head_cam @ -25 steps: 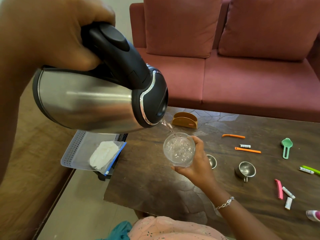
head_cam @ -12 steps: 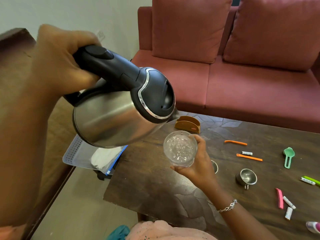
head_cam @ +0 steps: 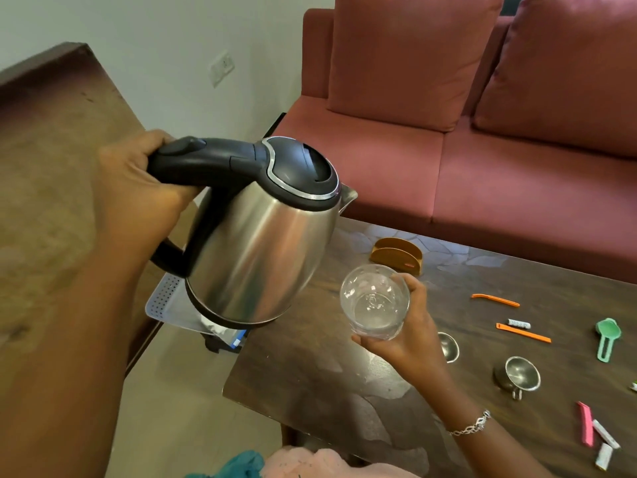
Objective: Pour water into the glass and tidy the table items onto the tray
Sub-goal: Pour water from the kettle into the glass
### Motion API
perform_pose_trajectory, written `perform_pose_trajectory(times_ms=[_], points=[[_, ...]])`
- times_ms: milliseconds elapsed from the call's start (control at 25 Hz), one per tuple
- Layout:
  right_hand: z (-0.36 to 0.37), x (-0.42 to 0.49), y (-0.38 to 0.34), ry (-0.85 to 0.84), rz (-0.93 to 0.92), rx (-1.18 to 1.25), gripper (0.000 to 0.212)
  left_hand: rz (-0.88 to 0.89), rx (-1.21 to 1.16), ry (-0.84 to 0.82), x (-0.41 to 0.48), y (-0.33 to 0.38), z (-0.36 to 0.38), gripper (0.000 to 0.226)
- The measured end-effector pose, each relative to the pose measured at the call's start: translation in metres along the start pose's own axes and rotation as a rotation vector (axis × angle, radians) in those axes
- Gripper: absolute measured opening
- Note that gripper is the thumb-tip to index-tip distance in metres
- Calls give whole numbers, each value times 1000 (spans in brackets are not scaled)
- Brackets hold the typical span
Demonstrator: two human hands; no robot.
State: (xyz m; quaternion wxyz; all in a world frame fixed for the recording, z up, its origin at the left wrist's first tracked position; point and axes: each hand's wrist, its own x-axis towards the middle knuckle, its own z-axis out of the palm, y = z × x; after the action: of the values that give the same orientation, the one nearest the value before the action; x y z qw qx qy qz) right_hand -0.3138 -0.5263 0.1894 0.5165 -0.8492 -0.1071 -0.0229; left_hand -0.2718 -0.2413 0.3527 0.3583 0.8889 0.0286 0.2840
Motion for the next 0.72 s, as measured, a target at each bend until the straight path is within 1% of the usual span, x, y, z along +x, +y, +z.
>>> perform_pose_trajectory(times_ms=[80,240,360,440,520,720], points=[[8,4,-4,-17,-5,-6,94,-104,25,87,-1,-16,-4,21],[28,15,-14,-53,8,-9,96,-342,93,328,-1,-65,-10,24],[43,24,-27,-69,4,-14,99,-507,100,446,-4,-104,-6,23],[56,31,-35,-67,4,-15,99,-635,22,457,-5,-130,-3,27],[71,38,-44,-58,2,-15,96,-735,-20,424,-4,-161,1,35],[97,47,-62,-46,48,-16,92,-870,28,387,-6,-236,17,23]])
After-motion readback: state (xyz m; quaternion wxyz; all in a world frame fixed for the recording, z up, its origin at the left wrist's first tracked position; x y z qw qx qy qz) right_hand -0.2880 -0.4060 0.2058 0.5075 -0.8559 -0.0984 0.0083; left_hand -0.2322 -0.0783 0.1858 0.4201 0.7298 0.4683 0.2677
